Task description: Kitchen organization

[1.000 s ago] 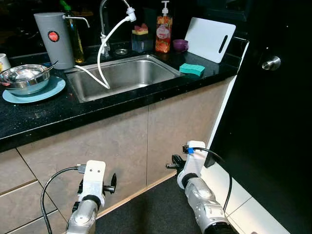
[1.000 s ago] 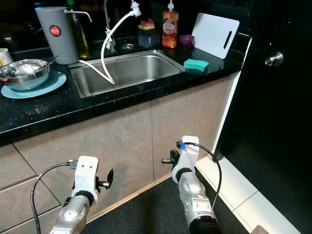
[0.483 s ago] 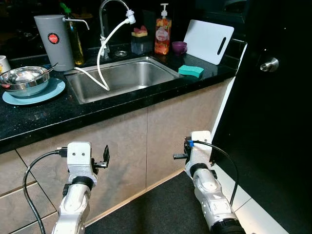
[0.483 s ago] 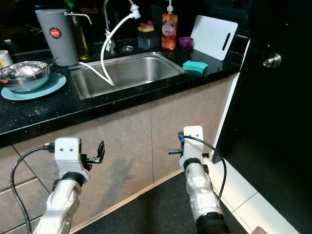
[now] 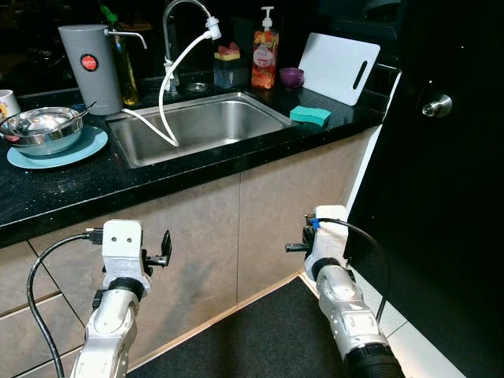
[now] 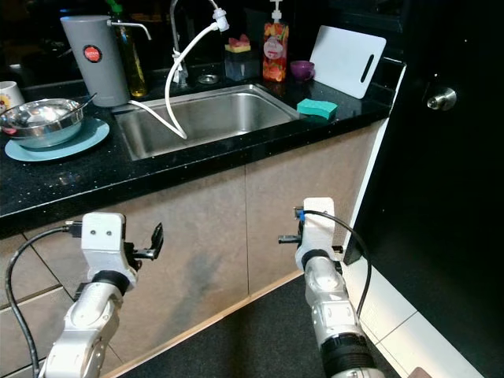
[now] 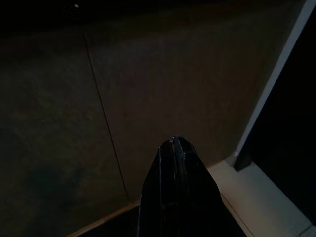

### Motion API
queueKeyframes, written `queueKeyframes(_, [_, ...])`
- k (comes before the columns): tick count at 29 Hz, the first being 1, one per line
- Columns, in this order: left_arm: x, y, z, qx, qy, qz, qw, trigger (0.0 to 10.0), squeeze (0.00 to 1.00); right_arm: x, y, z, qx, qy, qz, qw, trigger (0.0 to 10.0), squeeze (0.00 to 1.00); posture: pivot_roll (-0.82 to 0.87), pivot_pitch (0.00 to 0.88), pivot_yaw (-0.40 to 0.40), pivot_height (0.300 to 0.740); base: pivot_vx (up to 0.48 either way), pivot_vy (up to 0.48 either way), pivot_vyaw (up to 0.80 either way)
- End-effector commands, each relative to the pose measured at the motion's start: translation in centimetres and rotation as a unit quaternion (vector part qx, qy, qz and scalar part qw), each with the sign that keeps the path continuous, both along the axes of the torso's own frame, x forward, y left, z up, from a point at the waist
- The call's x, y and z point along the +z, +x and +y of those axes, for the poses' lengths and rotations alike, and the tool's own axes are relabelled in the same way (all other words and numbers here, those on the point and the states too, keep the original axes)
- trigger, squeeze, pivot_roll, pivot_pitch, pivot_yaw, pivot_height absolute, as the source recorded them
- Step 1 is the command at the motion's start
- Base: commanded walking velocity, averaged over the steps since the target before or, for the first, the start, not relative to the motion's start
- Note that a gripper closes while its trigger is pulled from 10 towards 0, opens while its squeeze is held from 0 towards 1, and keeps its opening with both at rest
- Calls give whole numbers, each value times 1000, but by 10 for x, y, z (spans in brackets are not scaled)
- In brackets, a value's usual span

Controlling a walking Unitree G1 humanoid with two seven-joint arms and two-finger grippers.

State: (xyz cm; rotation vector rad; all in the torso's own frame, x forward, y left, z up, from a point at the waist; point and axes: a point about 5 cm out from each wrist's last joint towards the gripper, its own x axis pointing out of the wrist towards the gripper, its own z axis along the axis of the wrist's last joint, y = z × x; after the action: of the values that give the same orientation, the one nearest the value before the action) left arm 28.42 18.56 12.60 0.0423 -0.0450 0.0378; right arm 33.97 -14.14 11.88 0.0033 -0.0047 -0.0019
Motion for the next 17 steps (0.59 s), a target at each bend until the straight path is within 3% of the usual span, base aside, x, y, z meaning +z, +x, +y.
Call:
queueKeyframes(1, [-1, -2, -8, -21, -1, 13, 1000, 10000, 0, 1, 1, 3, 7, -2, 6, 1000, 10000, 0, -1, 16, 17, 740, 0, 0, 0])
queueKeyframes(5, [-2, -2, -11, -27, -1, 19, 999, 10000, 0, 1, 1, 4, 8, -2, 9, 1000, 10000, 0, -1, 16, 17, 740, 0, 0, 0])
queueKeyframes(17, [-4, -6, -21, -42, 13, 58, 997, 10000, 0, -1, -1, 1, 3, -10, 13, 1000, 10000, 0, 0, 19, 20, 740, 0, 0, 800])
